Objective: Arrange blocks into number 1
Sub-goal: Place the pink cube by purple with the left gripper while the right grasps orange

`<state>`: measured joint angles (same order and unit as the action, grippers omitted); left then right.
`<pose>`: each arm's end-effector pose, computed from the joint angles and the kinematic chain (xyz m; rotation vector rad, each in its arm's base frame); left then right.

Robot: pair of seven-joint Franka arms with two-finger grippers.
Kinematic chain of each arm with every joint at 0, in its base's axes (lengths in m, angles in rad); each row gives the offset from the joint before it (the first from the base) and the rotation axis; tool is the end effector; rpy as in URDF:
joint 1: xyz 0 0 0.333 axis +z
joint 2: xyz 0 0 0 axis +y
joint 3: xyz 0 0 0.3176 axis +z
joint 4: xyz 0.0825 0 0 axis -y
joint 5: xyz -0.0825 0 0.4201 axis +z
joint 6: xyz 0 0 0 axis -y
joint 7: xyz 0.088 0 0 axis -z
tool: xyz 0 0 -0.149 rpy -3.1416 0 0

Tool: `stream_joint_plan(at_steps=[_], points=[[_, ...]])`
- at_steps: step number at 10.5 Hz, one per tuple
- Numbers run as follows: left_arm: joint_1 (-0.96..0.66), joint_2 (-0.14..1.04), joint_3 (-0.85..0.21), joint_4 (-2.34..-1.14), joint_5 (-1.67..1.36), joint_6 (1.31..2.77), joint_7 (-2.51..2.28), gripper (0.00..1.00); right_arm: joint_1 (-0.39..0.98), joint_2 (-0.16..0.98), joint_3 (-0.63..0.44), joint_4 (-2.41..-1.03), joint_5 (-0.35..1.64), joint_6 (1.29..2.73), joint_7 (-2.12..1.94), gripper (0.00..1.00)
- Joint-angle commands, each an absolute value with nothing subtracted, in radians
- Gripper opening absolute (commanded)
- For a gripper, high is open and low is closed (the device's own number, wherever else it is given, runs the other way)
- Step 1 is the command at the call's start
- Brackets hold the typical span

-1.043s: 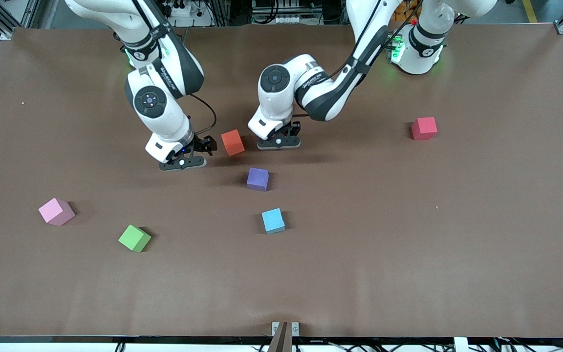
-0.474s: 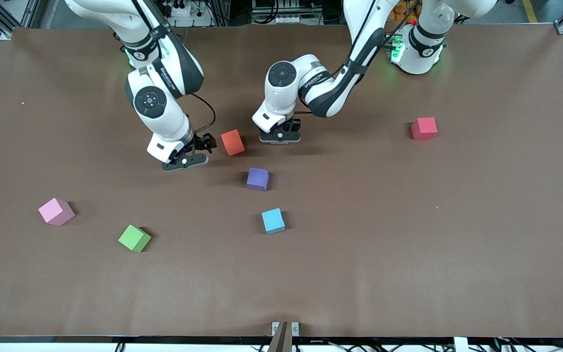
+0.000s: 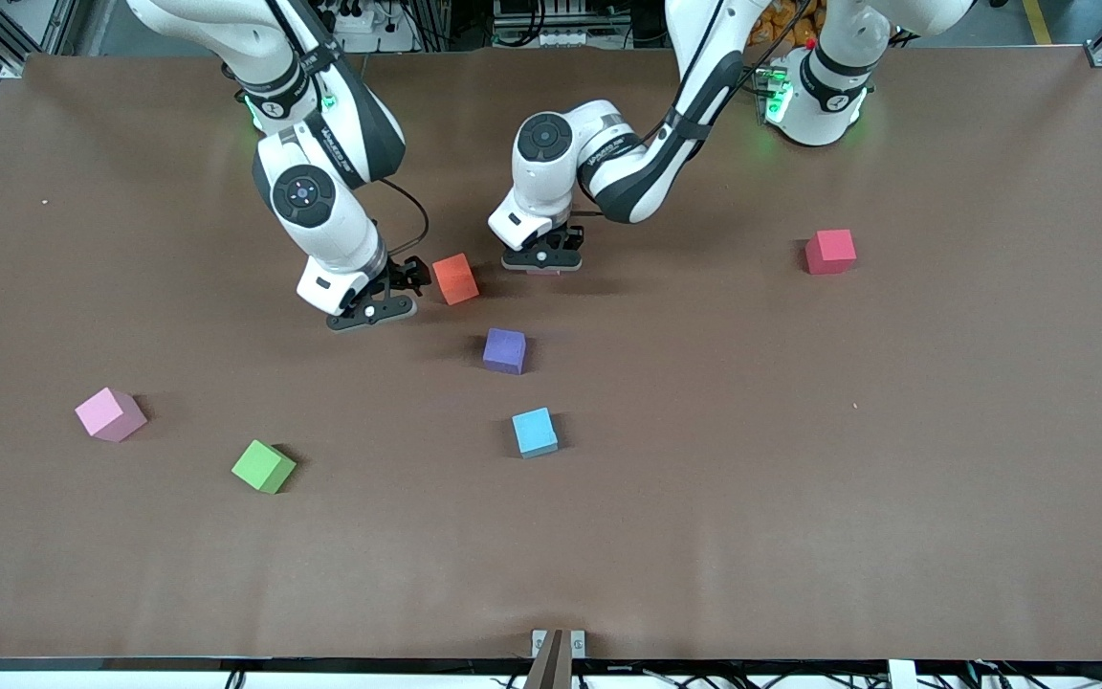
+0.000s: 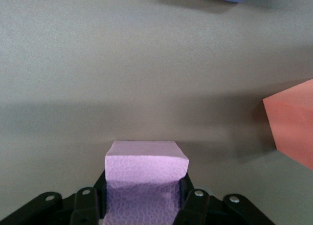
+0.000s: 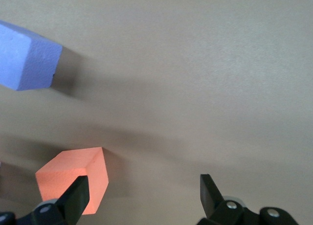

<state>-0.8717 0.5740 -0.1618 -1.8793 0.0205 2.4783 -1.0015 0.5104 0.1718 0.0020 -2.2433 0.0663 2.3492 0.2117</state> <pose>0.3411 -0.5713 0.1408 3.0738 -0.0323 -0.0709 0.4817 0.2744 0.2182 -3.0947 -0.3929 0.1216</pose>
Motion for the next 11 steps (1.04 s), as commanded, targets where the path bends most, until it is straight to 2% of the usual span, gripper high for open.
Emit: stream_joint_plan(at_steps=[1, 6, 9, 10, 11], points=[[-0.879, 0.569, -0.16, -1.901, 0.046, 2.496, -0.996, 0.0, 0.523, 0.144, 0.009, -2.269, 0.1, 2.361, 0.198, 1.0], [-0.887, 0.558, -0.166, -1.924, 0.046, 2.494, -0.996, 0.0, 0.535, 0.155, 0.023, -2.269, 0.123, 2.378, 0.199, 1.0], [-0.887, 0.557, -0.17, -1.925, 0.046, 2.494, -0.997, 0.0, 0.541, 0.172, 0.049, -2.27, 0.225, 2.407, 0.199, 1.0], [-0.891, 0.557, -0.172, -1.925, 0.046, 2.491, -0.997, 0.14, 0.541, 0.181, 0.051, -2.272, 0.229, 2.414, 0.198, 1.0], [-0.896, 0.557, -0.17, -1.924, 0.045, 2.491, -1.002, 0.99, 0.538, 0.183, 0.051, -2.278, 0.229, 2.414, 0.198, 1.0]])
